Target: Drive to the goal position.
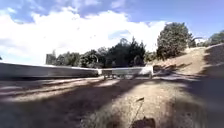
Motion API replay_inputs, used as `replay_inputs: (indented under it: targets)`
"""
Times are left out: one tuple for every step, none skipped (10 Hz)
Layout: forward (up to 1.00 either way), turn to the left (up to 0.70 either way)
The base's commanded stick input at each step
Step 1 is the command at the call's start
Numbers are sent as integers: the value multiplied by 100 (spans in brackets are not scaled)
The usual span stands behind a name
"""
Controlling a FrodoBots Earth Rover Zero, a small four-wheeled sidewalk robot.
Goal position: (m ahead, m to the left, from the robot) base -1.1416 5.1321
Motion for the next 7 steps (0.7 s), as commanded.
replay_inputs:
  targets:
    - [100,0]
    - [100,0]
    - [100,-20]
    - [100,-40]
    - [100,-40]
    - [100,-40]
    - [100,-40]
